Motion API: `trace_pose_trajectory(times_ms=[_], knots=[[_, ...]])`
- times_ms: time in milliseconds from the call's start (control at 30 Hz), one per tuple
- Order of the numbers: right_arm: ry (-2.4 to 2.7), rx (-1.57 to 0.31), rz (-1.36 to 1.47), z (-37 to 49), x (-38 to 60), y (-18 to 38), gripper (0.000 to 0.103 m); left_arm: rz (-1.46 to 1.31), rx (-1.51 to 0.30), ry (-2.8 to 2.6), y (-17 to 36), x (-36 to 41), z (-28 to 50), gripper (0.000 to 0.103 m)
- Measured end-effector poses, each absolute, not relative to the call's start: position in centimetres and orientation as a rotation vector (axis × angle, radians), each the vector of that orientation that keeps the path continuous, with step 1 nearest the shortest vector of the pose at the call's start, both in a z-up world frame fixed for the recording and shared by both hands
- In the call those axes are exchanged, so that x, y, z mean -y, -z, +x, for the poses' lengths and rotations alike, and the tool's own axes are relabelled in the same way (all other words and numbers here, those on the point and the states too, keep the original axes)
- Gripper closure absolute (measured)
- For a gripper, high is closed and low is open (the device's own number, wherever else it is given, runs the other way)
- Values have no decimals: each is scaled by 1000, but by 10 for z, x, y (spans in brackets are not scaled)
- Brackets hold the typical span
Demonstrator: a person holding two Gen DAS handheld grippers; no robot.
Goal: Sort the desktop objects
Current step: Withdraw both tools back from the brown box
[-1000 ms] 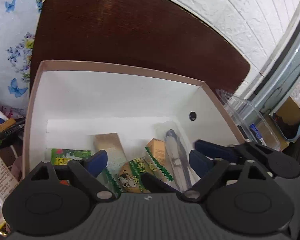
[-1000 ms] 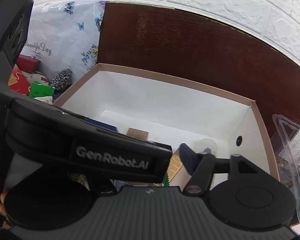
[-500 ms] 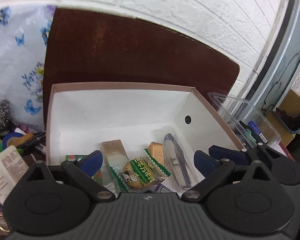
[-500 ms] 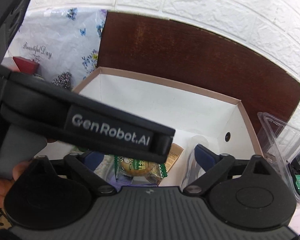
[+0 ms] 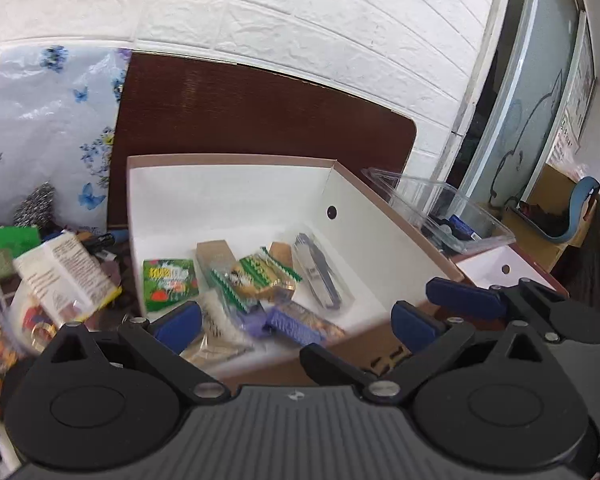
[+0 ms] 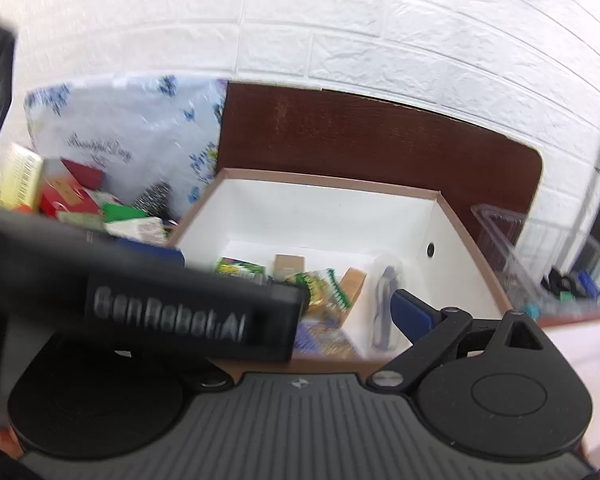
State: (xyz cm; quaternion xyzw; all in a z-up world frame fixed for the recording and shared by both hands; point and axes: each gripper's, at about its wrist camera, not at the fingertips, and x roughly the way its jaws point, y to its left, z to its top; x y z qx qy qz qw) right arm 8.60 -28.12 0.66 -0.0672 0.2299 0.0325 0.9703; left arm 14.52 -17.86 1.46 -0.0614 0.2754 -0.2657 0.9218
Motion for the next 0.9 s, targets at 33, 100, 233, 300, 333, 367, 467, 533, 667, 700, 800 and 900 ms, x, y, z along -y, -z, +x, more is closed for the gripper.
trace_pose_trajectory(times_ms=[33, 100, 233, 300, 333, 367, 467, 533, 667, 700, 800, 900], knots=[[-53, -453, -151, 76, 277, -4, 7, -121, -570, 543, -11, 176, 137, 0], [-36, -431, -172, 55, 269, 3, 7, -111, -576, 527, -4, 173, 120, 0], [-27, -429, -129, 22, 260, 20, 7, -65, -558, 475, 8, 169, 85, 0], [-9, -433, -120, 11, 254, 28, 7, -39, -530, 449, 13, 167, 69, 0], [3, -437, -122, 6, 251, 32, 7, -25, -522, 436, 15, 166, 63, 0], [16, -442, -120, -4, 249, 36, 7, -11, -522, 427, 17, 164, 59, 0], [58, -455, -95, -16, 250, 46, 7, -14, -545, 404, 21, 158, 52, 0], [95, -466, -97, -19, 250, 51, 7, -38, -565, 390, 23, 152, 50, 0], [165, -467, -106, -23, 250, 52, 7, -70, -572, 384, 24, 147, 42, 0], [170, -463, -104, -25, 250, 51, 7, -71, -570, 382, 23, 146, 40, 0], [180, -447, -92, -27, 250, 49, 7, -71, -559, 384, 21, 146, 34, 0], [184, -439, -81, -30, 250, 48, 7, -79, -555, 389, 20, 144, 32, 0]])
